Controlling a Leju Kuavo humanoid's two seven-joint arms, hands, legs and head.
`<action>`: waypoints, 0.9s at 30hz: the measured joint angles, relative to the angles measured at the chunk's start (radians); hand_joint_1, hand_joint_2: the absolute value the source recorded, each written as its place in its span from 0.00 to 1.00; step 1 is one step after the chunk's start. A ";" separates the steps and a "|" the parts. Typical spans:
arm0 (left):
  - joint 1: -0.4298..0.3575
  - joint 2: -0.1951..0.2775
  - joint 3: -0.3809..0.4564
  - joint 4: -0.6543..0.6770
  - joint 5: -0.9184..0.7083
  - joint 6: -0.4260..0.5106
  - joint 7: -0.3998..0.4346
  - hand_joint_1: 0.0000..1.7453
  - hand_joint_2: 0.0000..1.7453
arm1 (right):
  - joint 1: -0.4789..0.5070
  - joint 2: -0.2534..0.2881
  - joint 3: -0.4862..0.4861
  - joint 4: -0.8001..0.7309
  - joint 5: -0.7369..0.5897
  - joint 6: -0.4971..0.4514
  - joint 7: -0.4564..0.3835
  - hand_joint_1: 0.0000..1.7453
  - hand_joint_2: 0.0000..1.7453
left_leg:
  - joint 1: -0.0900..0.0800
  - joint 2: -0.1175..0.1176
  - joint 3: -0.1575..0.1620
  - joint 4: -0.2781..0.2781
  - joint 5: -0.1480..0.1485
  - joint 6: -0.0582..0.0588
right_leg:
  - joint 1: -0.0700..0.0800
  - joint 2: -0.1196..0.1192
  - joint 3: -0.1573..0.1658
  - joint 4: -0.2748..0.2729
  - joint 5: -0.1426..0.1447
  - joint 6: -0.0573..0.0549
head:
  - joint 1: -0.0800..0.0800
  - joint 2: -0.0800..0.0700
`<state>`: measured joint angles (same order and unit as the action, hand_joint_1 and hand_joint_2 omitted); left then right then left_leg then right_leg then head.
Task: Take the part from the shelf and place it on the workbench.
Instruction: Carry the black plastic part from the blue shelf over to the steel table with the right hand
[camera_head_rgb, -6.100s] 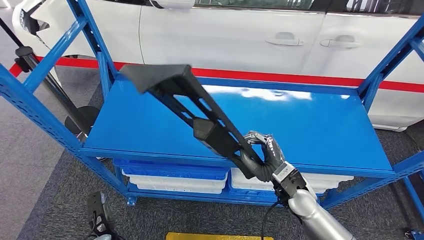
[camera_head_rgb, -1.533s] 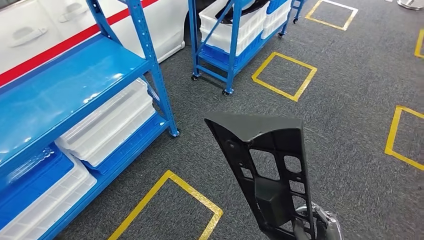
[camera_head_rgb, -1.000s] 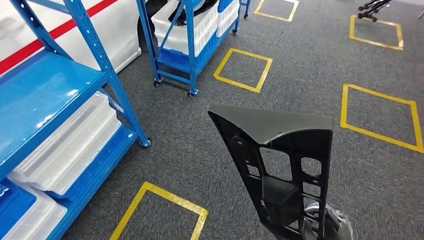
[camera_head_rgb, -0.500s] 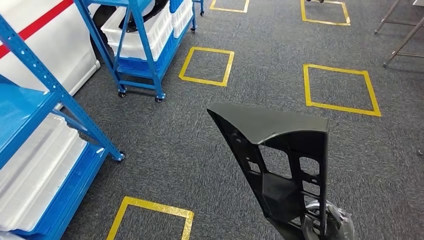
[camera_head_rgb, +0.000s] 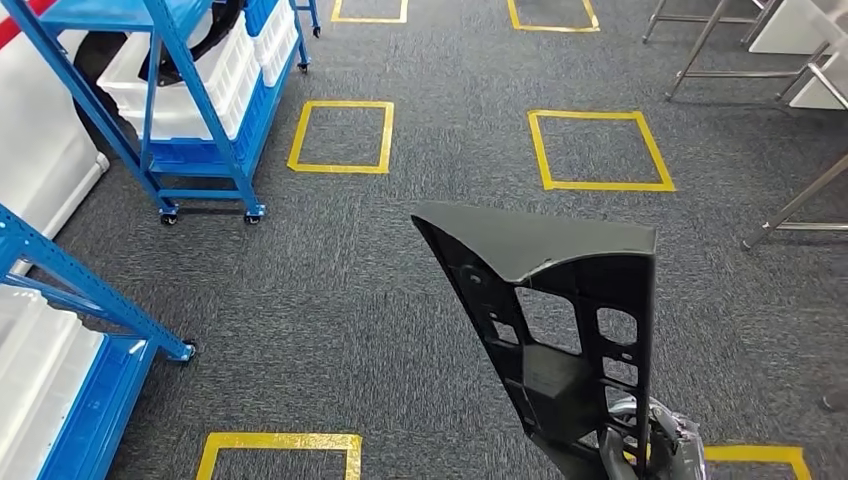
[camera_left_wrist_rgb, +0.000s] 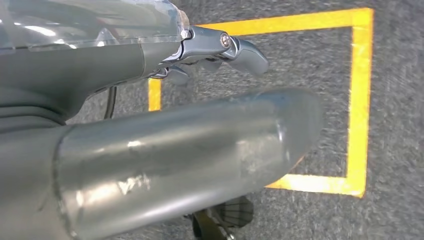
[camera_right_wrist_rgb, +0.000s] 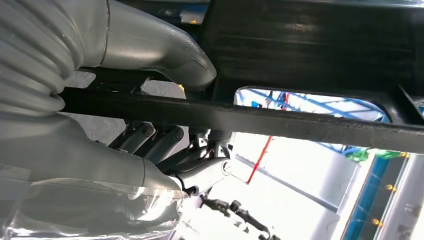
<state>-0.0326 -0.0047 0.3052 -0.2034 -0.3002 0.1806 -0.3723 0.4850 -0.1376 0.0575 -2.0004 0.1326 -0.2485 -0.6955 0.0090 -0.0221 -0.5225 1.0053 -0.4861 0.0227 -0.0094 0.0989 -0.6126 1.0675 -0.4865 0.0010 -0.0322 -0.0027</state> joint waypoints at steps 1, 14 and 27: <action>0.000 0.000 0.000 0.000 -0.002 -0.001 -0.001 0.00 0.00 | -0.003 0.000 -0.001 0.002 0.001 0.000 0.000 1.00 1.00 | 0.000 0.014 0.002 -0.006 0.003 0.005 | 0.000 -0.036 -0.021 0.044 -0.026 0.002 | 0.000 0.000; -0.010 -0.001 -0.024 0.000 -0.077 -0.023 -0.032 0.00 0.00 | -0.016 0.003 -0.021 0.040 0.053 0.047 0.010 1.00 1.00 | -0.010 0.151 0.035 0.000 -0.037 -0.033 | 0.002 -0.132 0.024 -0.048 0.023 -0.014 | 0.000 0.000; -0.004 -0.008 -0.023 0.000 -0.057 -0.026 -0.103 0.00 0.00 | -0.015 0.004 -0.052 0.060 0.069 0.105 0.019 1.00 1.00 | 0.000 -0.059 -0.008 0.024 -0.018 -0.027 | -0.004 0.047 0.016 -0.031 0.022 -0.007 | 0.000 0.000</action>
<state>-0.0368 -0.0124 0.2818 -0.2033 -0.3573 0.1545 -0.4751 0.4703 -0.1341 0.0060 -1.9406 0.2018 -0.1431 -0.6764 0.0090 -0.0812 -0.5303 1.0291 -0.5038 -0.0038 -0.0138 0.1457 -0.5964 1.0368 -0.4644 -0.0062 -0.0324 -0.0027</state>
